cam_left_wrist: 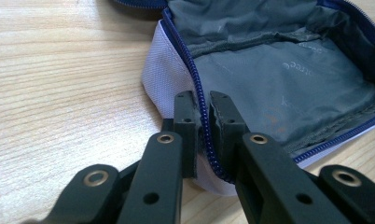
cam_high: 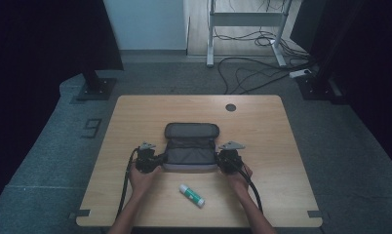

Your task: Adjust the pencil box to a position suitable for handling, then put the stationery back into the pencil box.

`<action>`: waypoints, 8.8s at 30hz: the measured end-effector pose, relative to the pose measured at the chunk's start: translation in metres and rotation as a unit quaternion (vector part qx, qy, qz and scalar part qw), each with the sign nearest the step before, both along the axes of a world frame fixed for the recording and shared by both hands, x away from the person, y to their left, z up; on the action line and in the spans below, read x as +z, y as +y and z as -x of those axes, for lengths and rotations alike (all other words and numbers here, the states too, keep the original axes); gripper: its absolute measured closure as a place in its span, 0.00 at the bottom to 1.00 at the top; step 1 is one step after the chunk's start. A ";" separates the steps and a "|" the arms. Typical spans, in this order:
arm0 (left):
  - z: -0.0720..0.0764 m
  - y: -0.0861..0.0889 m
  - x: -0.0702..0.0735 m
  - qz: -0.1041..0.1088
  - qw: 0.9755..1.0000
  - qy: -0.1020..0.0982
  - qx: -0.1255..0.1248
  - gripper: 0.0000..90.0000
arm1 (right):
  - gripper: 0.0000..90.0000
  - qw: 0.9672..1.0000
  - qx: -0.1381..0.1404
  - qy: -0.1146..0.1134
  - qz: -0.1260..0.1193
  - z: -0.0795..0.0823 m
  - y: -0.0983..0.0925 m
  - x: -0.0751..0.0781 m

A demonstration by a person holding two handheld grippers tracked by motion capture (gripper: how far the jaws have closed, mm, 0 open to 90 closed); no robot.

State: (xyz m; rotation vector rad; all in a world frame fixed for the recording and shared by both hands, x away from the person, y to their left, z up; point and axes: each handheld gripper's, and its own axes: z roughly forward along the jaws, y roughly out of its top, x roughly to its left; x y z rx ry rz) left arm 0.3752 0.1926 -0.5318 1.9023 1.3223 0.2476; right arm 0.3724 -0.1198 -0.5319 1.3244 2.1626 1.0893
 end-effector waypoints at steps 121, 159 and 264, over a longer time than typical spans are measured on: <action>0.069 0.080 -0.009 0.051 0.998 -0.022 0.024 0.36 | 0.72 0.983 0.186 0.002 -0.004 0.118 0.044 -0.020; 0.069 0.079 -0.011 0.048 0.999 -0.013 0.018 0.36 | 0.72 0.981 0.182 -0.045 -0.050 0.119 0.033 0.019; 0.070 0.076 -0.015 0.048 0.999 -0.003 0.012 0.36 | 0.56 0.996 0.090 -0.024 0.009 0.007 0.047 0.001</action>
